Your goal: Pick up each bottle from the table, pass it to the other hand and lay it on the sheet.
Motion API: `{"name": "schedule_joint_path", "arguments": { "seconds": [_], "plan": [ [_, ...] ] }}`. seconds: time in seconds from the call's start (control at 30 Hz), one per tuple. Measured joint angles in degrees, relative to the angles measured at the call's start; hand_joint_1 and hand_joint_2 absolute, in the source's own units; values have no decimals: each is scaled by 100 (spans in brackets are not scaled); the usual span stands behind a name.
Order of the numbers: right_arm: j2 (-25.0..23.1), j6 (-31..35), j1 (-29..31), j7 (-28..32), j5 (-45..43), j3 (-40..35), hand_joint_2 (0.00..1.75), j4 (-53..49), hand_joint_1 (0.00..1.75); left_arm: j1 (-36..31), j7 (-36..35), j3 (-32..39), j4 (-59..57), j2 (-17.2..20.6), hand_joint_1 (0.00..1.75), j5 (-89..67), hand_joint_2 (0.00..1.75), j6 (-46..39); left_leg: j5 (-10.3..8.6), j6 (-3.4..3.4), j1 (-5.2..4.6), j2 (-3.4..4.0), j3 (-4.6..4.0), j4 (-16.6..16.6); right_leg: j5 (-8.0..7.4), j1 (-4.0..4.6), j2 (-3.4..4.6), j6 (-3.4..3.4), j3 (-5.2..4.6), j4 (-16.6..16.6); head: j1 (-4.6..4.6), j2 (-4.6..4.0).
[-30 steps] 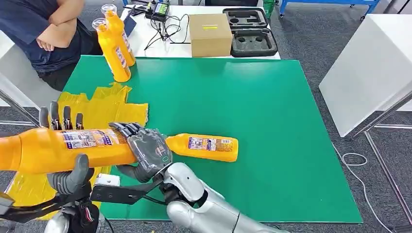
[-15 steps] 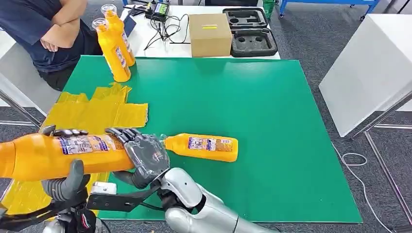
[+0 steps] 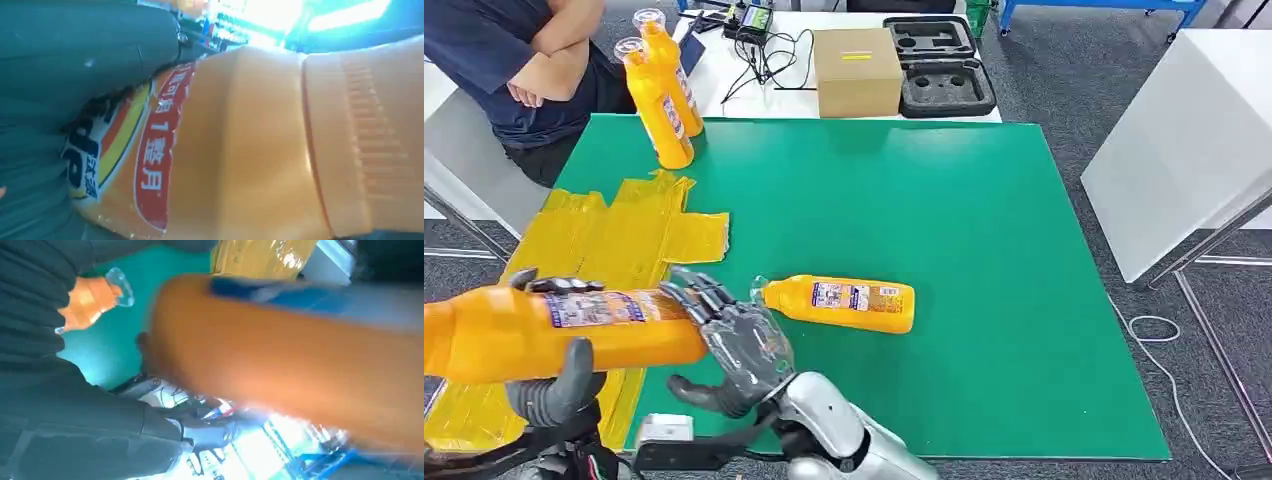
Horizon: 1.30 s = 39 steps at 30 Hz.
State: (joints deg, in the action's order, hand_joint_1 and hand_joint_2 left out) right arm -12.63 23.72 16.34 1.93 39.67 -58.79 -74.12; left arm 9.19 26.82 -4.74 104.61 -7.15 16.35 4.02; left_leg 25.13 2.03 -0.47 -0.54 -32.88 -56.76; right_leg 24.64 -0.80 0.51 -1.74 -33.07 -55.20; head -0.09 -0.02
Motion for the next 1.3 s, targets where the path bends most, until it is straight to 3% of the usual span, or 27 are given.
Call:
{"name": "schedule_joint_path", "arguments": {
  "seconds": [0.37, 0.5, 0.77, 1.13, 1.23, 1.3],
  "plan": [
    [699, 195, -910, 231, 317, 732, 0, -1491, 0, 258, 164, 359, 184, -52, 175, -799, 175, -173, 4, -1, 0, -1, -1, 0, 1, 0, -1, 0, -1, 1, -2, 2],
    [898, 216, -1276, 225, 476, 1075, 0, -2001, 0, 75, 174, 616, 105, -44, 175, -2869, 175, -1478, 4, -1, 0, -2, 0, 0, 1, 1, -3, 0, -5, 2, -2, 2],
    [1016, 201, -1534, 168, 571, 1471, 0, -2618, 0, -1238, -580, 809, -1404, 118, 175, -6931, 175, -4275, -7, -6, 0, -8, 7, 0, -5, 0, -13, 2, 7, 1, -4, 2],
    [1031, 225, -1570, 46, 551, 1530, 0, -2970, 0, -2615, -871, 1012, -3466, -100, 175, -9988, 175, -4382, -8, -5, -2, -3, 3, -2, -8, -1, -8, -3, 3, 0, -2, 2],
    [1042, 223, -1591, 48, 525, 1530, 0, -3038, 0, -2814, -1430, 922, -3884, -107, 175, -10520, 175, -4382, -8, -5, -2, -4, 2, -2, -8, -1, -9, -3, 0, 1, -2, 2],
    [1060, 218, -1602, 68, 518, 1530, 0, -3081, 0, -2946, -2269, 596, -4180, -6, 175, -10585, 175, -4385, -8, -5, -1, -5, 1, -2, -8, 0, -9, -3, -1, 0, -2, 2]
  ]
}}
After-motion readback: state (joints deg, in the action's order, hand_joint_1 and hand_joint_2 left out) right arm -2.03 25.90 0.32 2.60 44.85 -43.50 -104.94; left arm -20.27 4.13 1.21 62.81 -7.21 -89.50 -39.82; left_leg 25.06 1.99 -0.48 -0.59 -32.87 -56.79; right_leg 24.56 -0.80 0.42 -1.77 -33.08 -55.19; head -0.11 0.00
